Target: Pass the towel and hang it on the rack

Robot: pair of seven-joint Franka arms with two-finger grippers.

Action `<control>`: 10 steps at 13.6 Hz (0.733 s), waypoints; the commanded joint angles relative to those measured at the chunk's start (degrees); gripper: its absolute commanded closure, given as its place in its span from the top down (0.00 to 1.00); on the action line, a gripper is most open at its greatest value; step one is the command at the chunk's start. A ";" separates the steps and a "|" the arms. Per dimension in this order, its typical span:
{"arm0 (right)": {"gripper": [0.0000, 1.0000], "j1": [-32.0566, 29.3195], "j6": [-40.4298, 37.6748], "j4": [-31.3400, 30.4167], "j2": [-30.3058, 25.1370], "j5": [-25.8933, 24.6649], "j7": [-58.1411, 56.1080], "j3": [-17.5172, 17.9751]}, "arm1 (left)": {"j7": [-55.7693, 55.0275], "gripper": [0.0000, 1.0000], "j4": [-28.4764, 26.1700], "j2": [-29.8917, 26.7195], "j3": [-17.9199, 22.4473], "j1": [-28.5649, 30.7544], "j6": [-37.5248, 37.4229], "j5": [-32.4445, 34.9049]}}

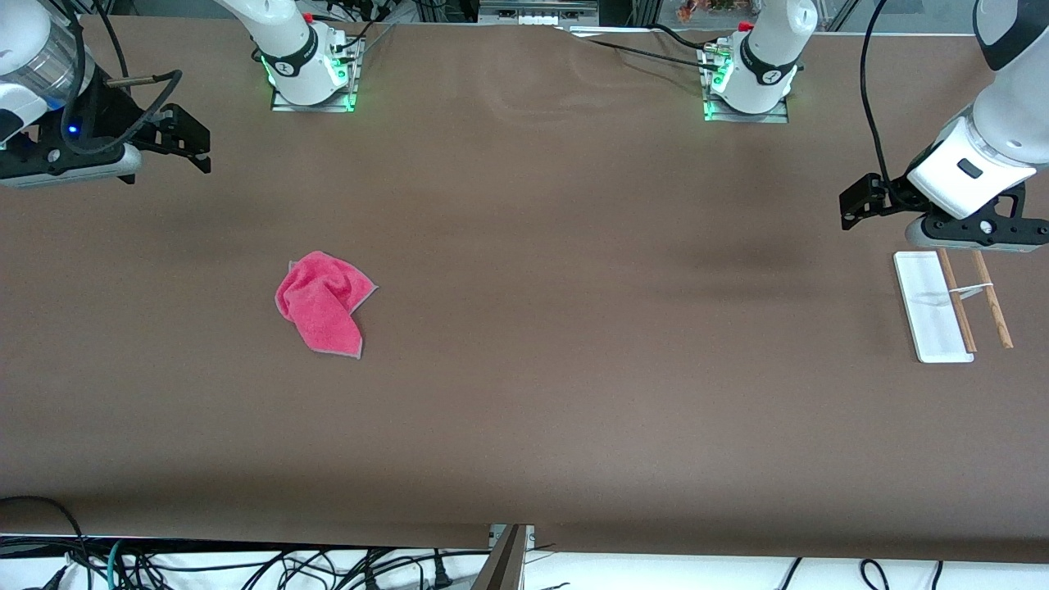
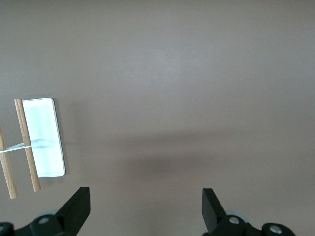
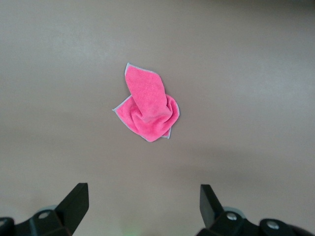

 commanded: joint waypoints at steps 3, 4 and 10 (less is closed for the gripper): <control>1.00 -0.83 -0.45 1.16 0.07 0.00 -0.41 0.08 | 1.52 1.00 1.26 0.57 0.78 -0.66 -0.38 -0.70; 1.00 -0.57 -0.45 1.17 -0.01 -0.18 -0.32 0.16 | 1.43 1.00 1.26 0.57 0.78 -0.66 -0.38 -0.70; 1.00 -0.30 -0.80 0.99 0.43 -1.41 -0.41 0.43 | 1.52 1.00 1.26 0.57 0.78 -0.66 -0.56 -0.79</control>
